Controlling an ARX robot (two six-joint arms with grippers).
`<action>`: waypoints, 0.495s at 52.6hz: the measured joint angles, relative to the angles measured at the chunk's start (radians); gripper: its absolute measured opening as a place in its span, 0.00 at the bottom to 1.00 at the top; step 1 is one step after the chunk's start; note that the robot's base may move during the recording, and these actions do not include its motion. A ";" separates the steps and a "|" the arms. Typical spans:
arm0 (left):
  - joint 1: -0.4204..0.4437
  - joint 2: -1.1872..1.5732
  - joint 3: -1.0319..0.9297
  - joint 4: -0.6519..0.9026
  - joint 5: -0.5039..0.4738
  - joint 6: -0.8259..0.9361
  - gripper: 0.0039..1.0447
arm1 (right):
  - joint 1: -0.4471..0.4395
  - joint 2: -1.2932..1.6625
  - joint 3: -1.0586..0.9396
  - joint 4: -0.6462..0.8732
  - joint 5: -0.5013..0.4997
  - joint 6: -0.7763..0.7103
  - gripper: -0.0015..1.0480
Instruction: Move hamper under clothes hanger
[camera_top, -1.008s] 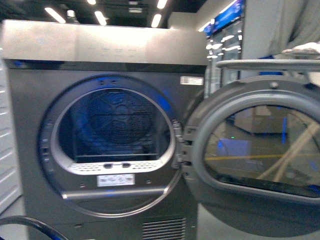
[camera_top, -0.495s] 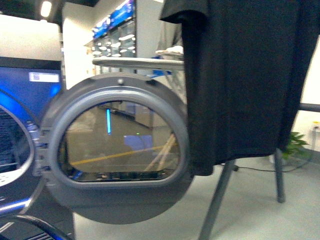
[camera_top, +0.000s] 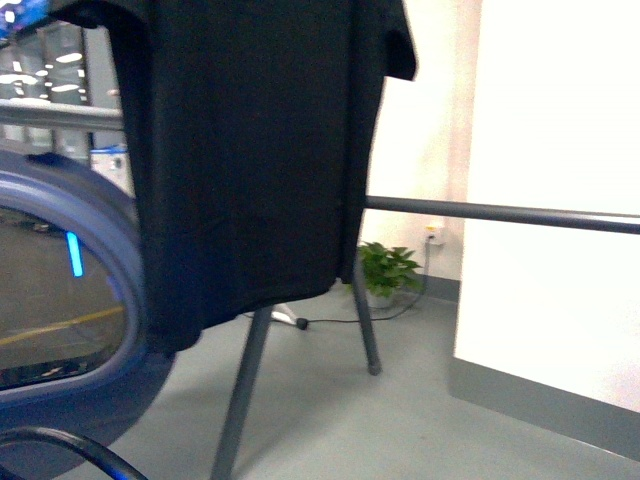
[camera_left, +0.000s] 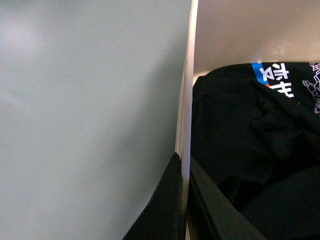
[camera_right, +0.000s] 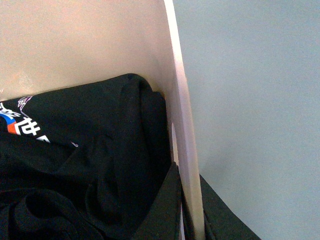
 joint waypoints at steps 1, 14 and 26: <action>0.000 0.000 0.000 0.000 0.000 0.000 0.04 | 0.000 0.000 0.000 0.000 0.000 0.000 0.03; 0.000 0.000 0.000 0.000 -0.003 0.000 0.04 | 0.000 0.000 0.000 0.000 -0.003 0.000 0.03; 0.000 -0.002 0.001 0.000 -0.003 0.000 0.04 | 0.000 0.000 -0.001 0.000 -0.002 0.000 0.03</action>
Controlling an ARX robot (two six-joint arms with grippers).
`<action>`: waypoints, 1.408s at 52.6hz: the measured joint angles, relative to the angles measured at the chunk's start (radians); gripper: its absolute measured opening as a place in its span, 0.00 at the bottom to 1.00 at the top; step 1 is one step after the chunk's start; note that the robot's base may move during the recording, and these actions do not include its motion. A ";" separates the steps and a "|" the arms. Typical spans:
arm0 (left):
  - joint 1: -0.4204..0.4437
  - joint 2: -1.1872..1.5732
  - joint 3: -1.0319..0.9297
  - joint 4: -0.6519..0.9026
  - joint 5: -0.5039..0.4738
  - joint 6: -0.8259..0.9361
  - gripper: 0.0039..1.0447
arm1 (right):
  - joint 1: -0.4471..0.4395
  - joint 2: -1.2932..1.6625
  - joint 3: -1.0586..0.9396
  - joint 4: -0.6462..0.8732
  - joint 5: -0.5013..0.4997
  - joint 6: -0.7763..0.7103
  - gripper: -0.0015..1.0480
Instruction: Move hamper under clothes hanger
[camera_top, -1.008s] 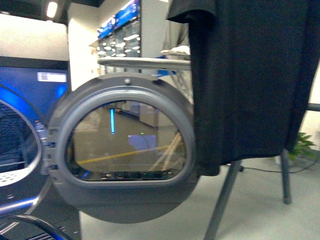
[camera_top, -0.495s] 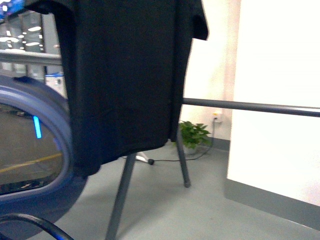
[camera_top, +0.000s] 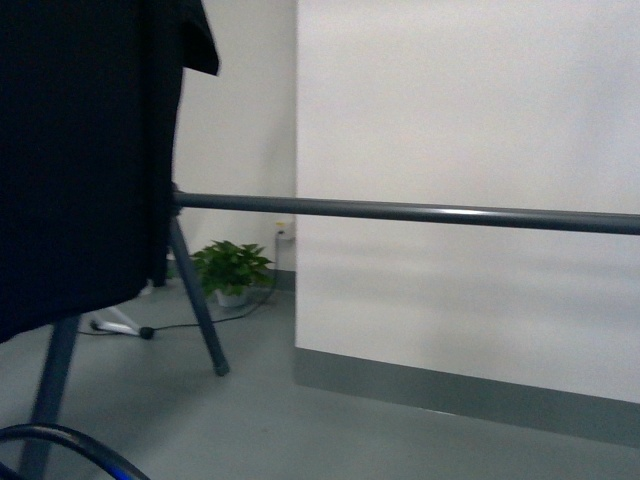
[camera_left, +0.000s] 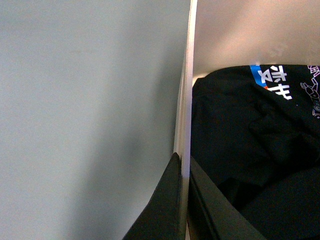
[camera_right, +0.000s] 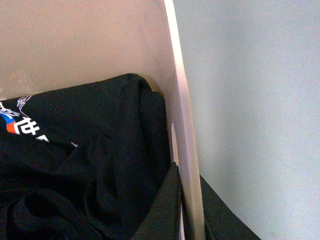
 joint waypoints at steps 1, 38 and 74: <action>0.000 0.000 0.000 0.000 0.000 0.000 0.04 | 0.000 0.000 0.000 0.000 0.001 0.000 0.03; 0.002 -0.001 0.003 0.000 -0.007 0.000 0.04 | 0.003 0.002 -0.006 0.000 -0.006 0.000 0.03; 0.000 0.046 0.023 0.247 -0.073 0.044 0.04 | -0.005 0.021 0.028 0.078 0.032 0.004 0.03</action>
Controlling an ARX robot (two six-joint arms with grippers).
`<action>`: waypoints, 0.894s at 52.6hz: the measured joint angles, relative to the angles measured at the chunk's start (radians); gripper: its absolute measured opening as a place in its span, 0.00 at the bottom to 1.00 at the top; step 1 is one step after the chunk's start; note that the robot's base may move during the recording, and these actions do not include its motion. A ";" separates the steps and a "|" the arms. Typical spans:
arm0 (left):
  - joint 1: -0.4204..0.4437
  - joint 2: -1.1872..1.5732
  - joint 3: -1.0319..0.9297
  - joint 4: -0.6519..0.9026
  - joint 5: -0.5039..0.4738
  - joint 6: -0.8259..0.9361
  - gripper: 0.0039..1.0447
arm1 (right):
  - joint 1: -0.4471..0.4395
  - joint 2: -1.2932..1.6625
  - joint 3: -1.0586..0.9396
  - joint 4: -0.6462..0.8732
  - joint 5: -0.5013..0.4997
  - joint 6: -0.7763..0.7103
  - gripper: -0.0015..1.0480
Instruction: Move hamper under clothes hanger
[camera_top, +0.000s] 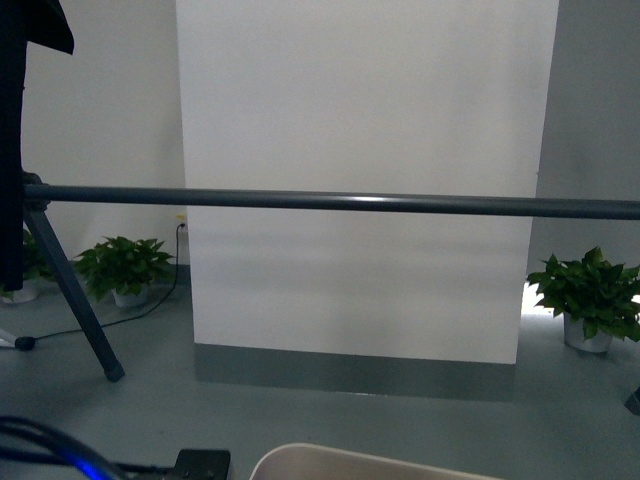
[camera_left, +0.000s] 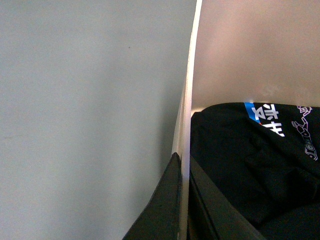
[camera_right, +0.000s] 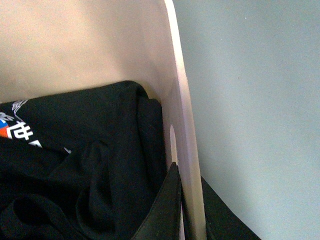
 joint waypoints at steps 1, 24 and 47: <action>0.003 0.001 0.015 -0.014 0.006 0.006 0.04 | -0.002 0.001 0.010 -0.009 0.001 -0.005 0.03; 0.076 0.090 0.232 -0.221 0.002 0.023 0.04 | 0.022 0.068 0.253 -0.235 -0.029 -0.089 0.03; 0.113 0.164 0.240 -0.192 0.003 0.007 0.04 | 0.027 0.205 0.440 -0.325 -0.046 -0.144 0.03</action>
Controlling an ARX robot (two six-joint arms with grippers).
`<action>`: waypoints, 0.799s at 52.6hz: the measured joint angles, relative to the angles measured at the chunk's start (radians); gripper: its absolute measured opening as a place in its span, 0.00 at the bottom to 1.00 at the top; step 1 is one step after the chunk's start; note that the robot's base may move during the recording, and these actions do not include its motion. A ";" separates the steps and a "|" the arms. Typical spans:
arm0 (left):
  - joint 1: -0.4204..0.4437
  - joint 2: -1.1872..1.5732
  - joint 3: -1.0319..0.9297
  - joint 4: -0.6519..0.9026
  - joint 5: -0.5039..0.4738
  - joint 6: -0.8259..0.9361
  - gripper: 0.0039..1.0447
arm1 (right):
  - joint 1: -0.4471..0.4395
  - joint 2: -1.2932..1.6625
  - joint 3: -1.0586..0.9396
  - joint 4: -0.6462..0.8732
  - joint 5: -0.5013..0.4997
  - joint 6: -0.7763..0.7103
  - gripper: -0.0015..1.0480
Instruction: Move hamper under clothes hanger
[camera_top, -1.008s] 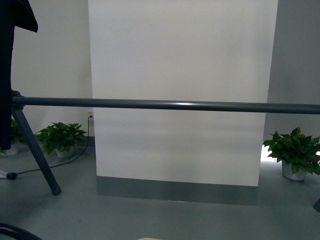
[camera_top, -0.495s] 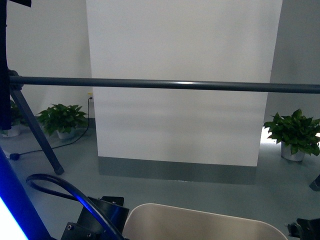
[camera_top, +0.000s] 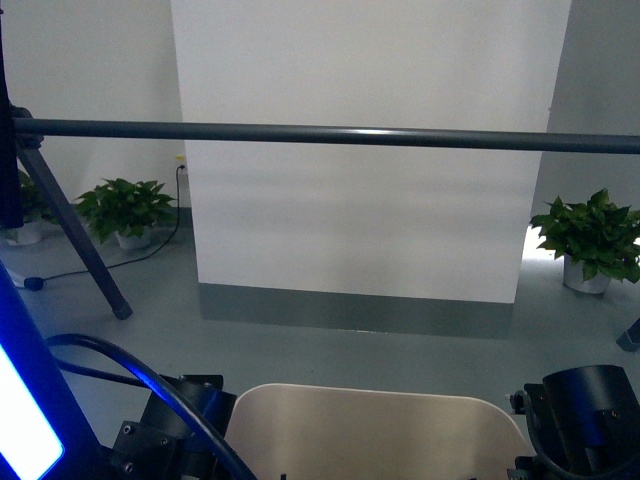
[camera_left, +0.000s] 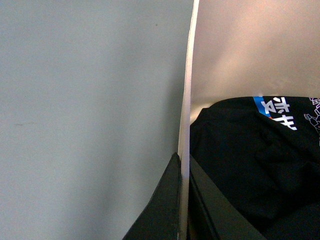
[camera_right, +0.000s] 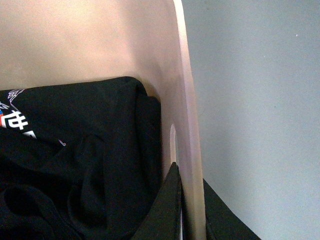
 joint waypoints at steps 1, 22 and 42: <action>0.001 0.005 0.000 0.002 0.001 -0.002 0.04 | -0.001 0.005 0.000 0.003 -0.001 0.000 0.03; 0.002 0.056 -0.007 0.027 0.020 -0.024 0.04 | -0.010 0.078 -0.006 0.082 -0.010 0.013 0.03; -0.010 0.074 -0.056 0.044 0.022 -0.101 0.04 | -0.021 0.093 -0.037 0.135 -0.023 0.027 0.03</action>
